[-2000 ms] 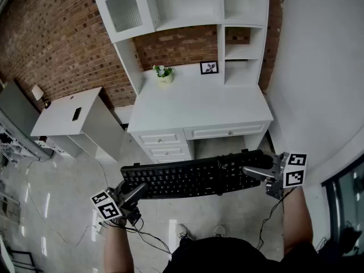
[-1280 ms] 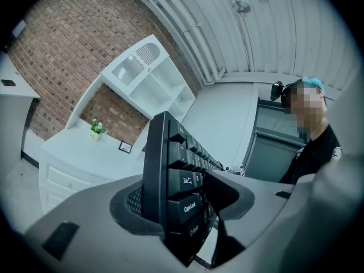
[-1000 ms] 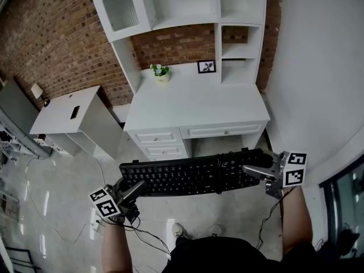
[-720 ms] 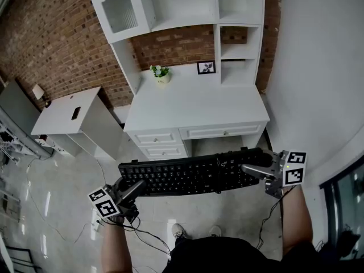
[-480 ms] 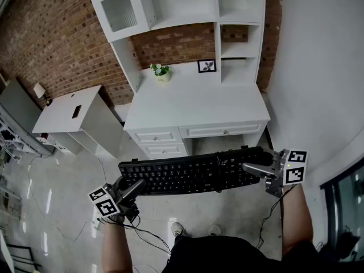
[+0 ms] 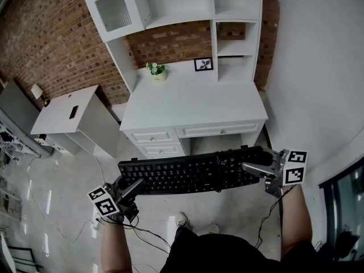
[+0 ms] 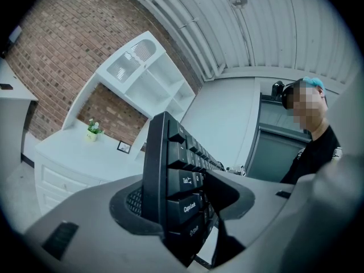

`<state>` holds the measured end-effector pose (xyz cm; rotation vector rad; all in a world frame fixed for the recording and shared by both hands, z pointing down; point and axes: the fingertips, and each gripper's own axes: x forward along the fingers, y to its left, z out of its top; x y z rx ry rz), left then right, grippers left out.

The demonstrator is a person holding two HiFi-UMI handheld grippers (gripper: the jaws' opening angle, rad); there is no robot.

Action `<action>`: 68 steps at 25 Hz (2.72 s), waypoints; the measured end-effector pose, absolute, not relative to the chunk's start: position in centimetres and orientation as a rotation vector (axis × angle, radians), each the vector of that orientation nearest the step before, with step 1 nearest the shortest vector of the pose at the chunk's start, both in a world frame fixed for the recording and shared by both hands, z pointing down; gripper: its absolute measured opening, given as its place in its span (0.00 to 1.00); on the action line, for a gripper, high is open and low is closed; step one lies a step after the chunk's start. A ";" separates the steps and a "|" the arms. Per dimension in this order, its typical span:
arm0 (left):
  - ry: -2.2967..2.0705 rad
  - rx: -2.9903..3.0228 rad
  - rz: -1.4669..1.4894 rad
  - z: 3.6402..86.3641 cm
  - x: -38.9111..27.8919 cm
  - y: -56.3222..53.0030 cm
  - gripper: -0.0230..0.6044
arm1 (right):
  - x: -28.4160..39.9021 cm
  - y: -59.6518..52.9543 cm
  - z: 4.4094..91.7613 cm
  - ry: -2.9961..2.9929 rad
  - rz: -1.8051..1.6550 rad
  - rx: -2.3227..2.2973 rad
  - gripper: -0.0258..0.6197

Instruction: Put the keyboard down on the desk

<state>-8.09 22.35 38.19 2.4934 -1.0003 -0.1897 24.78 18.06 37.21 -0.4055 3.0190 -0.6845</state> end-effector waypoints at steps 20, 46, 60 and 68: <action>-0.924 2.507 -0.184 39.7 -9.0 13.2 0.45 | 24.0 10.8 38.2 2.999 -0.698 -0.505 0.31; -0.844 2.462 -0.182 41.5 -25.5 -5.6 0.46 | 7.5 -6.4 38.8 2.984 -0.813 -0.619 0.31; -0.864 2.479 -0.169 41.4 -31.6 -9.5 0.46 | 1.4 -10.5 39.7 2.988 -0.855 -0.609 0.32; -0.877 2.466 -0.163 41.9 -32.4 -11.0 0.46 | 0.5 -12.3 40.3 2.987 -0.883 -0.603 0.32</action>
